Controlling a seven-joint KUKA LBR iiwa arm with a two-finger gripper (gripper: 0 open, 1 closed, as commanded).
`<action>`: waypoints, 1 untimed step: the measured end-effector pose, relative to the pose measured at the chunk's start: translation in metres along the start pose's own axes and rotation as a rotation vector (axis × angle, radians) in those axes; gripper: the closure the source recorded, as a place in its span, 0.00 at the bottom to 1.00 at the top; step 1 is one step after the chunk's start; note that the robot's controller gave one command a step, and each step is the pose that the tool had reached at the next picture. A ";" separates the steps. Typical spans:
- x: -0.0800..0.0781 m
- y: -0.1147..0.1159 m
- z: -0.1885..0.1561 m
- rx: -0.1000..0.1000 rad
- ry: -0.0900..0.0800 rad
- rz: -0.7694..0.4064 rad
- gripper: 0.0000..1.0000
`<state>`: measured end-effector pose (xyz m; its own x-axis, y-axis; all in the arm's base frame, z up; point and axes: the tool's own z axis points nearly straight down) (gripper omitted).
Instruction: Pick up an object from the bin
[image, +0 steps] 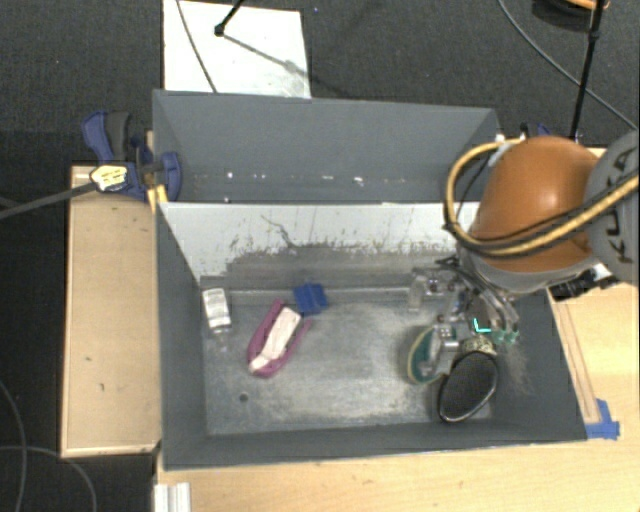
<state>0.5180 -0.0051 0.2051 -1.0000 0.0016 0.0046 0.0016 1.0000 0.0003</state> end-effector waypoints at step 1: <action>0.015 -0.054 0.040 0.002 -0.003 -0.130 0.00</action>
Offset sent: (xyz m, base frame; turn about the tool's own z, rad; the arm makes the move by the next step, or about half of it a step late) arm -0.0146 -0.0509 -0.0386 -0.1337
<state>0.5029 -0.0586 0.1652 -0.9918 -0.1276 0.0019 -0.1276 0.9918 -0.0008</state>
